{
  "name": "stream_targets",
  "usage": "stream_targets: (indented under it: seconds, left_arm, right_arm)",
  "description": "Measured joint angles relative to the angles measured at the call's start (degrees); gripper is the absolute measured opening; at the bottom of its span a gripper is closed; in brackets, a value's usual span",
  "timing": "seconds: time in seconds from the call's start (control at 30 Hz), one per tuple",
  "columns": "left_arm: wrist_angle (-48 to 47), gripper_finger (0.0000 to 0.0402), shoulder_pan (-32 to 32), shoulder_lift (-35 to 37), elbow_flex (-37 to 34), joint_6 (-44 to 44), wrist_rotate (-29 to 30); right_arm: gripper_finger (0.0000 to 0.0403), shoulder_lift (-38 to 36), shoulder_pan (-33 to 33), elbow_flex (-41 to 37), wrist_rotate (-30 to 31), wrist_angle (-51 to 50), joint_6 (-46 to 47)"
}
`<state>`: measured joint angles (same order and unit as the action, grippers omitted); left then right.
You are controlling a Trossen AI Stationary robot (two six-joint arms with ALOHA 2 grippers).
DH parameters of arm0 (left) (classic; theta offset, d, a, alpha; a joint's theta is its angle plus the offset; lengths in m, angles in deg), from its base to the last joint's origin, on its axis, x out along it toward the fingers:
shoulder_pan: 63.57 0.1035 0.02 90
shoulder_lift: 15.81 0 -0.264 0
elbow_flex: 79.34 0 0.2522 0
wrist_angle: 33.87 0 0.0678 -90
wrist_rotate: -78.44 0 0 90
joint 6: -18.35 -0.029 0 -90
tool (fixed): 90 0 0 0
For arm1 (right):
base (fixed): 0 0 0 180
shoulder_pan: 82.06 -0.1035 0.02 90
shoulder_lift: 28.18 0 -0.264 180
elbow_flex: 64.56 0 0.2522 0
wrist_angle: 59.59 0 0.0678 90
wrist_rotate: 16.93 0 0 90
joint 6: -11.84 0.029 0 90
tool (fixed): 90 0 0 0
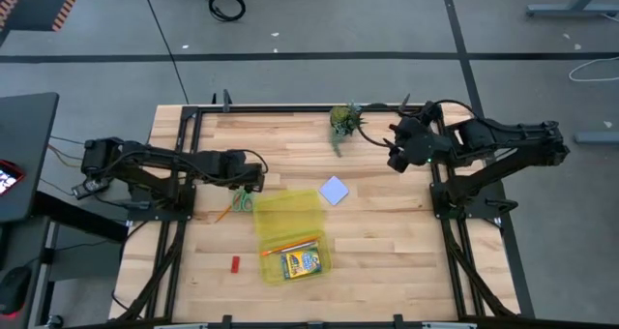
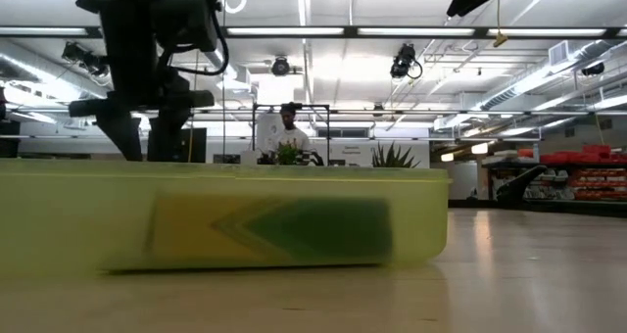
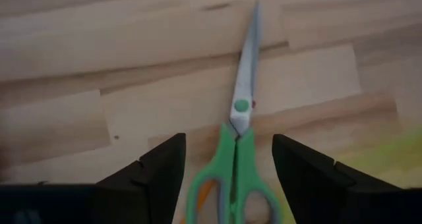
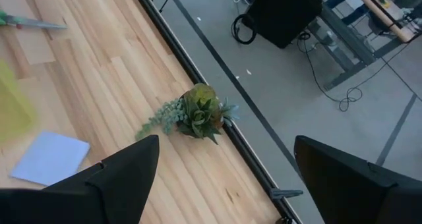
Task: Pack school essentials
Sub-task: Put the green scissors into the yellow supply box
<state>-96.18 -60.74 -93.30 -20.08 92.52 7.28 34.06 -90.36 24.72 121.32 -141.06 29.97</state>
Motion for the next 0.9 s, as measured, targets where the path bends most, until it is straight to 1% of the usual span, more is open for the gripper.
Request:
stream_targets:
  seconds: [0.07, 0.2, 0.5, 0.77, 0.9]
  left_arm:
    - [-1.2, 0.0229, 0.0, -0.9, 0.0, 0.2, 0.5]
    - [-0.6, 0.0222, -0.2, -3.7, 0.0, -0.1, 0.6]
    - [3.5, 0.0204, -1.2, -9.2, 0.0, -0.4, 0.4]
    - [5.3, 0.0191, -1.2, -12.2, 0.0, -1.3, -1.9]
    - [5.7, 0.019, -1.2, -13.2, 0.0, -1.8, -2.1]
  right_arm:
    - [0.0359, -0.1, 0.1, 0.0, 0.0, 0.1, 0.1]
    - [0.0359, -0.1, 0.1, 0.0, -0.1, 0.2, 0.1]
    - [0.0359, 0.0, 0.1, 0.0, -0.1, 0.2, 0.1]
    - [0.0359, 0.0, 0.1, 0.0, -0.1, 0.2, -0.4]
    - [0.0359, 0.0, 0.1, 0.0, -0.1, 0.2, -0.4]
